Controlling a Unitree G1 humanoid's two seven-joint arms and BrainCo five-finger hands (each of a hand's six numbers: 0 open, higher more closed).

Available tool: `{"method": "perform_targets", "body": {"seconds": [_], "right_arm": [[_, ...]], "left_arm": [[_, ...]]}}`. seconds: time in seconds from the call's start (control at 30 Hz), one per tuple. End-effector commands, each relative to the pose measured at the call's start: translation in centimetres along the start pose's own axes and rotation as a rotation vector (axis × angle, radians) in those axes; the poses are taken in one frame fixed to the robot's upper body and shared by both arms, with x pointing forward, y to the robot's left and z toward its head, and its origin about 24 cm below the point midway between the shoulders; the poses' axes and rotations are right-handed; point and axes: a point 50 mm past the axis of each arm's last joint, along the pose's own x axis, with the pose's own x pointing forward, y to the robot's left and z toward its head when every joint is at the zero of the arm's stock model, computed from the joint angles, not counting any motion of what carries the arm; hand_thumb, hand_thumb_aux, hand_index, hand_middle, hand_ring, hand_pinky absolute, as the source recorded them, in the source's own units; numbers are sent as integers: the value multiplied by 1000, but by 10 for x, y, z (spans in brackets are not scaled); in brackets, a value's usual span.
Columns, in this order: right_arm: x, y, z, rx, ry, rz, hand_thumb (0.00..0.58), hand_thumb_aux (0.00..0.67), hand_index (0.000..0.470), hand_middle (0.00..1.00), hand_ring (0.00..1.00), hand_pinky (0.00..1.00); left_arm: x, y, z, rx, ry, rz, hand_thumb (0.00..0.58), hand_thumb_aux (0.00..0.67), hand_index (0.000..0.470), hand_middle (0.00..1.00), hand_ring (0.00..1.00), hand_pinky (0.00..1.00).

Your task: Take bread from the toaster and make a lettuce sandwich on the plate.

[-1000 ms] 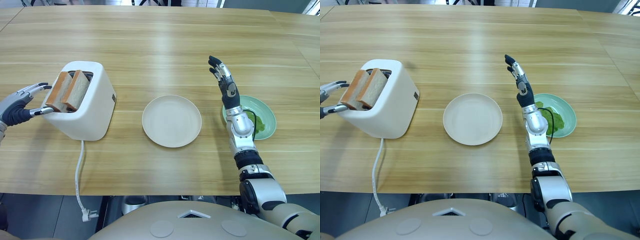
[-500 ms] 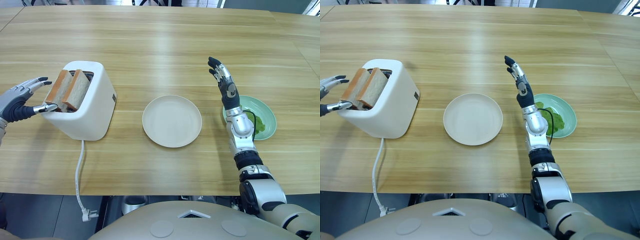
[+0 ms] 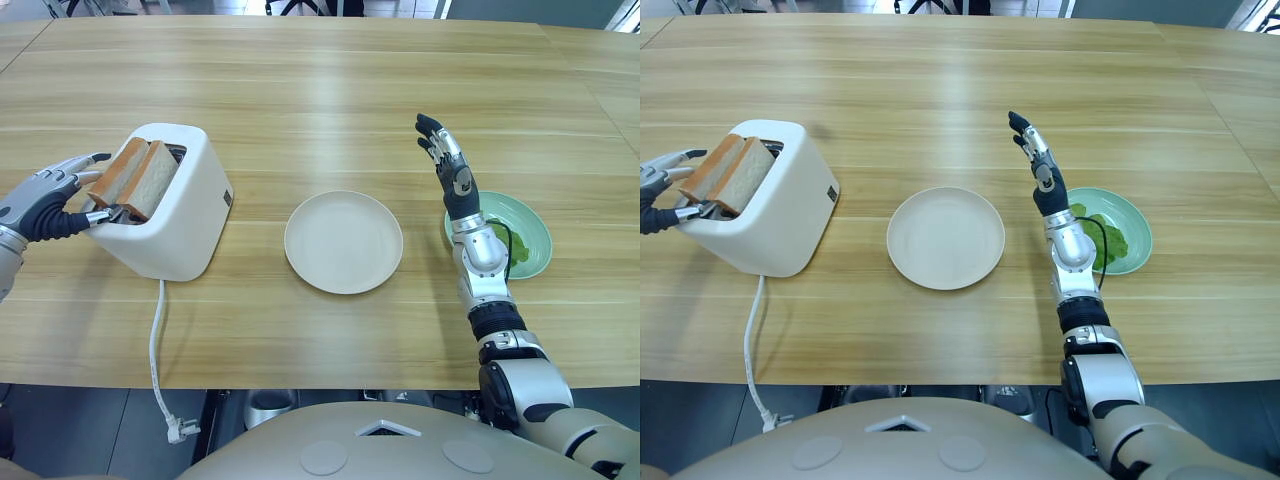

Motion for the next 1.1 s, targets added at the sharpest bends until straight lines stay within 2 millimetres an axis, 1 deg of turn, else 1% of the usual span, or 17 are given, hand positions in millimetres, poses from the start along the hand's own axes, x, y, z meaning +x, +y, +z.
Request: {"method": "perform_targets", "body": {"seconds": [0.03, 0.2, 0.3, 0.33, 0.37, 0.4, 0.43, 0.47, 0.53, 0.57, 0.83, 1.1], "right_arm": [[-2, -1, -1, 1, 12, -2, 0, 0, 0, 0, 0, 0], [-3, 0, -1, 2, 15, -1, 0, 0, 0, 0, 0, 0], [-3, 0, -2, 2, 15, -2, 0, 0, 0, 0, 0, 0], [-2, 1, -2, 3, 15, -1, 0, 0, 0, 0, 0, 0], [-2, 1, -2, 3, 15, 0, 0, 0, 0, 0, 0, 0], [-2, 1, -2, 3, 15, 0, 0, 0, 0, 0, 0, 0], [-2, 1, -2, 3, 14, 1, 0, 0, 0, 0, 0, 0], [-2, 1, -2, 3, 14, 1, 0, 0, 0, 0, 0, 0], [-2, 1, -2, 3, 14, 0, 0, 0, 0, 0, 0, 0], [-3, 1, -2, 3, 14, -1, 0, 0, 0, 0, 0, 0], [-3, 1, -1, 4, 13, -2, 0, 0, 0, 0, 0, 0], [-4, 0, -2, 4, 15, -2, 0, 0, 0, 0, 0, 0]], "left_arm": [[-3, -8, 1, -1, -8, -52, 436, 336, 231, 0, 0, 0], [-3, -7, 4, -31, -37, -33, 438, 339, 233, 0, 0, 0], [-2, -5, 6, -63, -56, -1, 454, 357, 245, 0, 0, 0], [-2, -4, 6, -74, -62, 9, 476, 386, 265, 0, 0, 0], [-1, -2, 8, -98, -76, 31, 539, 491, 337, 0, 0, 0], [0, -1, 10, -114, -86, 46, 568, 573, 393, 0, 0, 0], [1, 0, 11, -128, -97, 56, 568, 573, 393, 0, 0, 0], [1, 1, 12, -139, -106, 60, 578, 633, 435, 0, 0, 0], [2, 1, 13, -153, -113, 63, 578, 633, 435, 0, 0, 0], [3, 2, 13, -157, -113, 65, 580, 670, 460, 0, 0, 0], [5, 7, 10, -183, -91, 113, 580, 670, 460, 0, 0, 0], [5, 17, 11, -256, -121, 193, 580, 670, 460, 0, 0, 0]]}}
